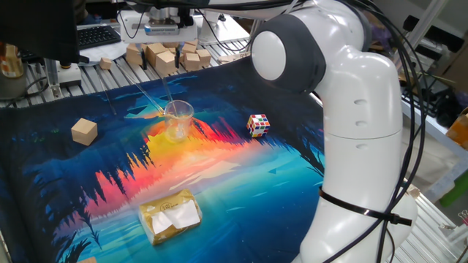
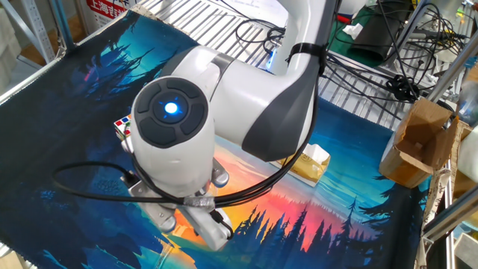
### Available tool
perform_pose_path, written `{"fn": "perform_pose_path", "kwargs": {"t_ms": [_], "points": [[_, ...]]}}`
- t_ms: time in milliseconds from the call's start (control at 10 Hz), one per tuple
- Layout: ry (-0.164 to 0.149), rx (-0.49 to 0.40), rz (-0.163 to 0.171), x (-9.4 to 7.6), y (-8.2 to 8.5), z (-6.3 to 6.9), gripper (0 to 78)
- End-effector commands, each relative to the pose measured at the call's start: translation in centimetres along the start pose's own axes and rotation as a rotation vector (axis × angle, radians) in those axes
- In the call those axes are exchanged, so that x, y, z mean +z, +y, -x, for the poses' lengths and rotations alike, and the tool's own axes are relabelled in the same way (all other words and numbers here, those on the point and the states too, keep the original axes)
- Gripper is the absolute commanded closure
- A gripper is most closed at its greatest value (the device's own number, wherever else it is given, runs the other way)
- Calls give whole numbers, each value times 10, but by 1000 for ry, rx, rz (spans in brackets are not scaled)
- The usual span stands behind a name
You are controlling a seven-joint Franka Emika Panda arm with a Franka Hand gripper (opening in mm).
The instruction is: Shake the test tube
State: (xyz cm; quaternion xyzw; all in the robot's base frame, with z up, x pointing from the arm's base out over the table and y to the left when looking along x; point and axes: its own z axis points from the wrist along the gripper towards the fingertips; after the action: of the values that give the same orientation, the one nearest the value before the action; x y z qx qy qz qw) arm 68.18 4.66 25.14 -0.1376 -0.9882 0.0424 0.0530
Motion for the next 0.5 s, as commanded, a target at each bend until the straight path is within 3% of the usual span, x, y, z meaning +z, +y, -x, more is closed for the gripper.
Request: {"fn": "perform_pose_path", "kwargs": {"t_ms": [100,500], "points": [[-5,29,-5,7,-3,-7,1],[-2,40,-6,13,-4,-9,1]]}}
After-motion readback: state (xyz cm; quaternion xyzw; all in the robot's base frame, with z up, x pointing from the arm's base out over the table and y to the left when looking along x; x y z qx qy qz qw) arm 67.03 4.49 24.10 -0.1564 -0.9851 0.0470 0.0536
